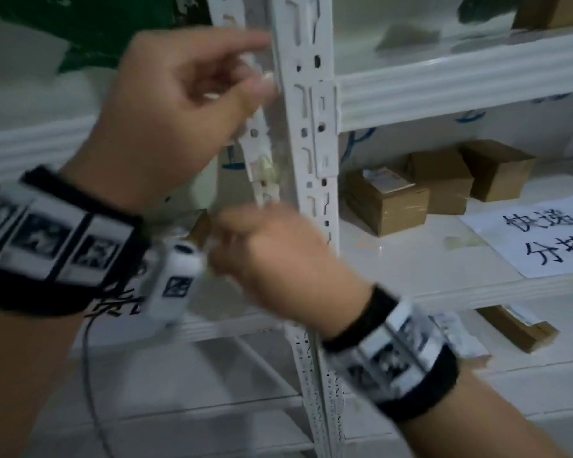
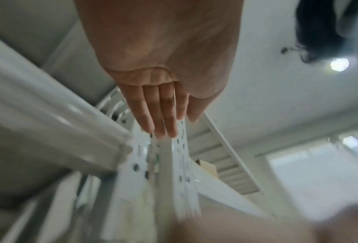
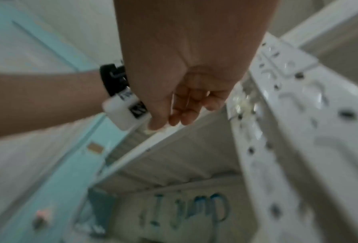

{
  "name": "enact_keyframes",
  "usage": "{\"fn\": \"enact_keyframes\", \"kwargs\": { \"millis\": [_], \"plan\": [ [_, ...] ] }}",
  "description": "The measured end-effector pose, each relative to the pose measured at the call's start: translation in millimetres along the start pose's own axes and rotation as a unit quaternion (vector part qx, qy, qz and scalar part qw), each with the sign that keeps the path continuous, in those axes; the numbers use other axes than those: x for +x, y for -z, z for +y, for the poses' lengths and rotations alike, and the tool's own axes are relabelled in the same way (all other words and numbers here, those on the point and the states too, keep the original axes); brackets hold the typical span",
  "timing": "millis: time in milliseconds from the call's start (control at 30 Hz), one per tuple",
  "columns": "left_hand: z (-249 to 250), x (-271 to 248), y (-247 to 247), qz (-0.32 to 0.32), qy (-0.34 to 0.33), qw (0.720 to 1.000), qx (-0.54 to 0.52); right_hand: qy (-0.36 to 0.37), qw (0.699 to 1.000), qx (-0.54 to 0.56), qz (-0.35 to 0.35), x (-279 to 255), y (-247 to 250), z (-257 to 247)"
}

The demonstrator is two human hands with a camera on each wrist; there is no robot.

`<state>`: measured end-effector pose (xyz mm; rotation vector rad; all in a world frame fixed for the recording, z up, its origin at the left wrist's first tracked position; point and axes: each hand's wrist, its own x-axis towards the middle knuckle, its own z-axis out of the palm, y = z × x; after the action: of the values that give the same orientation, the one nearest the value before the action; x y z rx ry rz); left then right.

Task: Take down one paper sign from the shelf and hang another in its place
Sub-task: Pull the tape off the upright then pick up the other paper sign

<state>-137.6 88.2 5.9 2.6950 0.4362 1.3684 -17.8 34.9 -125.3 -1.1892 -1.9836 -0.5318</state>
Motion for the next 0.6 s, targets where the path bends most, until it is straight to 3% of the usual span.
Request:
{"fn": "enact_keyframes", "kwargs": {
  "millis": [67, 133, 367, 533, 600],
  "plan": [
    [-0.9, -15.6, 9.9, 0.021, 0.006, 0.998, 0.065, -0.003, 0.994, 0.103, -0.046, -23.2, -13.9, -8.5],
    [-1.8, -18.6, 5.2, 0.037, 0.0, 0.994, 0.101, -0.065, 0.981, 0.181, -0.015, -34.0, -19.5, 3.0],
    [-4.0, -22.0, -22.4, 0.032, 0.061, 0.992, 0.102, -0.139, 0.961, 0.232, 0.067, -38.7, -2.2, 19.8],
    [-13.6, -24.4, -16.1, 0.038, 0.117, 0.987, 0.107, -0.221, 0.906, 0.289, 0.218, -39.7, 14.4, 11.2],
    [-15.3, -25.4, -12.0, 0.025, 0.124, 0.986, 0.108, -0.238, 0.897, 0.285, 0.24, -45.3, 10.0, 4.4]
  ]
}}
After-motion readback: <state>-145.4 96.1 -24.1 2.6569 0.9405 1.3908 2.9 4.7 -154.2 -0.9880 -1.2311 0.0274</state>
